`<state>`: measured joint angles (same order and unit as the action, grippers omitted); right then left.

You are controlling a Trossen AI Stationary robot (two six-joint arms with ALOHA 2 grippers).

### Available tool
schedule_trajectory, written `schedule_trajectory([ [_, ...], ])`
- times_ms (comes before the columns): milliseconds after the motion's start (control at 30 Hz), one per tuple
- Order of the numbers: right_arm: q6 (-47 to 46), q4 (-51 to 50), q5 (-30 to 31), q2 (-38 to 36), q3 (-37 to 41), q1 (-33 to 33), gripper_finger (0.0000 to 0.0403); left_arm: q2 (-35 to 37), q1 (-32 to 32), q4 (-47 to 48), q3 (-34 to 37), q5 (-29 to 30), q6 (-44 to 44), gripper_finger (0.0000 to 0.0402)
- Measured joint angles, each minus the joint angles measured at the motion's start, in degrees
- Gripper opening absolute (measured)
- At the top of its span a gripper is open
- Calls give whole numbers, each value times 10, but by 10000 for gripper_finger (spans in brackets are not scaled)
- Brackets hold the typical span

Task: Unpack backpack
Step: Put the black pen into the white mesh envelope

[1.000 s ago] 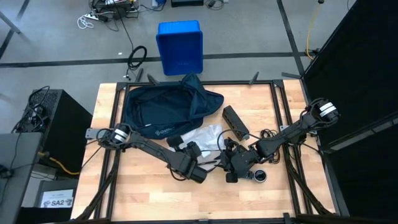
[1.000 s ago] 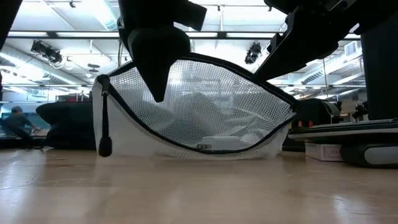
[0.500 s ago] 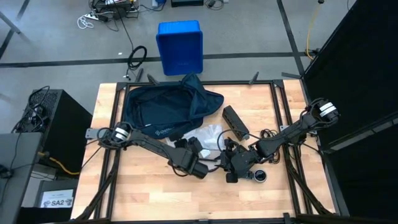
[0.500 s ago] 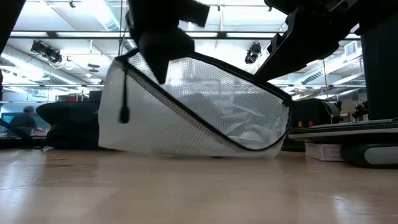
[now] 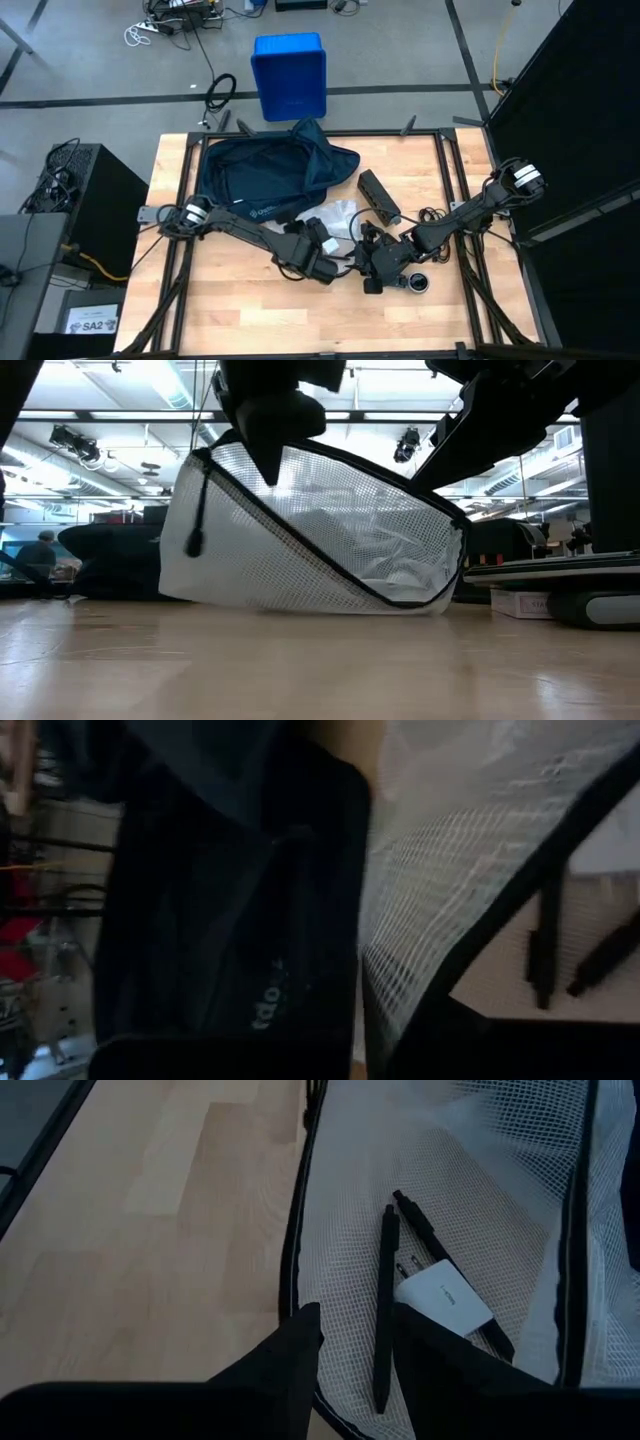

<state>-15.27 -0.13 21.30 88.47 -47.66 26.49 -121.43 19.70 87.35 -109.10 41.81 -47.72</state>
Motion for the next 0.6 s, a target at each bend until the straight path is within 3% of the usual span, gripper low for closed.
schedule_trajectory([
  [267, -1, -3, 0, 0, 0, 5, 101, 0, -26, -58, 0, -40, 84, 0],
  [600, -1, -9, 0, 0, 0, 17, 101, 0, -11, -152, 28, -74, 87, 0],
])
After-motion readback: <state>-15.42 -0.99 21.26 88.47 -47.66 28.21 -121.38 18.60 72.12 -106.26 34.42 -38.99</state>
